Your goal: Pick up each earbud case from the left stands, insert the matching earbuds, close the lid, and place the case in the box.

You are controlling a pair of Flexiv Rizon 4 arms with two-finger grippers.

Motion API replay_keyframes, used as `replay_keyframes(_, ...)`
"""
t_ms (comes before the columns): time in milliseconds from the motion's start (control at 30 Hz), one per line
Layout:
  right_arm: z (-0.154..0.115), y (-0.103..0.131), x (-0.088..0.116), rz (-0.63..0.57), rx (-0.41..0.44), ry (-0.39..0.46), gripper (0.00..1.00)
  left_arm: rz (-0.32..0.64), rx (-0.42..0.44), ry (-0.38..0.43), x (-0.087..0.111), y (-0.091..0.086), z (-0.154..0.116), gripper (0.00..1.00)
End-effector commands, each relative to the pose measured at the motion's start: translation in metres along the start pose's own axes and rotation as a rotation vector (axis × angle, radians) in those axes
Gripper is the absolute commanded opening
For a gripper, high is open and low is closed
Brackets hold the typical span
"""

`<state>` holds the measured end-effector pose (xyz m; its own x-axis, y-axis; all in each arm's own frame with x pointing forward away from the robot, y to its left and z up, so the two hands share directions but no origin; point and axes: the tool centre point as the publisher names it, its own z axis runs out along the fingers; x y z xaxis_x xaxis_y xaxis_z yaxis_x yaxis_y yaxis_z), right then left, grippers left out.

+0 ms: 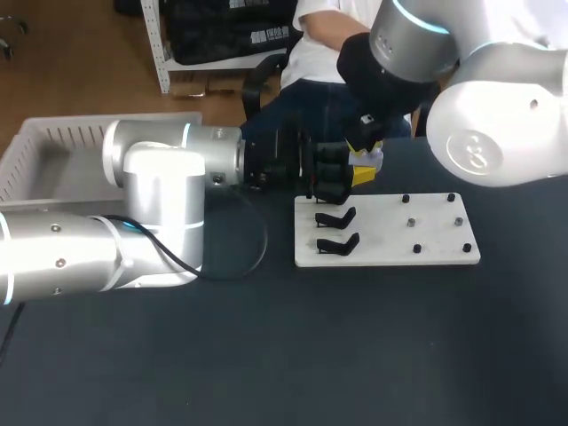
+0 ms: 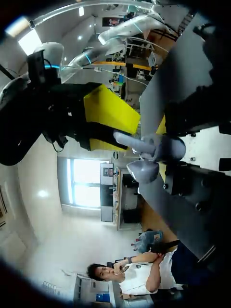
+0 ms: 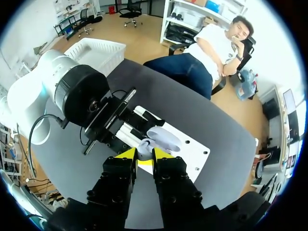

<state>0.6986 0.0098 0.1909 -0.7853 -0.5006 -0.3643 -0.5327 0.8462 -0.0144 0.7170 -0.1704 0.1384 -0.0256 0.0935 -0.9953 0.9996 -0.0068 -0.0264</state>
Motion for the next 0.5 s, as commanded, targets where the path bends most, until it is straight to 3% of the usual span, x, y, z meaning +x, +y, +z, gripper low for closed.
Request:
replay_keyframes(33, 0.0023, 0.0005, -0.0015, 0.000, 0.000, 0.000, 0.00, 0.004, -0.007, -0.005, 0.0005, -0.0018, 0.0004, 0.00)
replay_keyframes(500, 0.0030, -0.0017, 0.0010, 0.003, 0.005, 0.006, 0.00, 0.004, -0.007, -0.005, 0.0005, -0.0018, 0.0004, 0.00)
